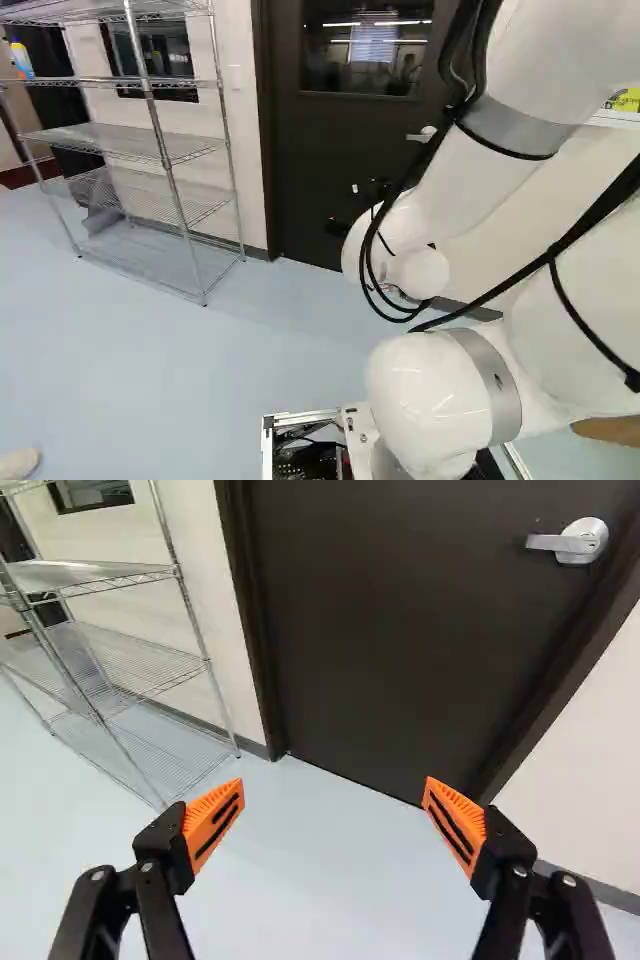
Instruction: Open the door and move inside
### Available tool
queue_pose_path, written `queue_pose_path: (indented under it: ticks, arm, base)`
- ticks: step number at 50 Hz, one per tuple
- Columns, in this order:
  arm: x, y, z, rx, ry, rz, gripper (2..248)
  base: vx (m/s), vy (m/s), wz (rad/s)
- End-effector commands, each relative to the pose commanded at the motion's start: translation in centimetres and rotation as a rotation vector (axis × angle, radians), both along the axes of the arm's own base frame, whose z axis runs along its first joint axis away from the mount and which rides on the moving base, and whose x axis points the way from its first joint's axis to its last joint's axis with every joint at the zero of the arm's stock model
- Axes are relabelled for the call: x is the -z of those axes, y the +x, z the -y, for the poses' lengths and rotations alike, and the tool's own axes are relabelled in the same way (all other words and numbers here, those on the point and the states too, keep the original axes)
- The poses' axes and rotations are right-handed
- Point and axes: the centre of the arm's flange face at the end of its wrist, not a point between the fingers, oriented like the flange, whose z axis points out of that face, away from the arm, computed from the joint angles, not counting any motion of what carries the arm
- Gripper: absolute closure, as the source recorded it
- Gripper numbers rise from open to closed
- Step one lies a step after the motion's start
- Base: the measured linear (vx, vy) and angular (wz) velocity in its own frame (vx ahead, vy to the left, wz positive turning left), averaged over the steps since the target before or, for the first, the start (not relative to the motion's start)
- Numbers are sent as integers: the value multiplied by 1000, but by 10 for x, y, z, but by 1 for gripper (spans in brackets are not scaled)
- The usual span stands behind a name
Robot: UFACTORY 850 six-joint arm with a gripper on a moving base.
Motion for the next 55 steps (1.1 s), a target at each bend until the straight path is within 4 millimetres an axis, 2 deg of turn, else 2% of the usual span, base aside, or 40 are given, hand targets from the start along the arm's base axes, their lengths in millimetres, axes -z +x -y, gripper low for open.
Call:
queue_pose_path:
  ticks: [55]
  arm:
    - [0, 0, 0, 0, 0, 0, 3]
  base:
    - [190, 10, -309]
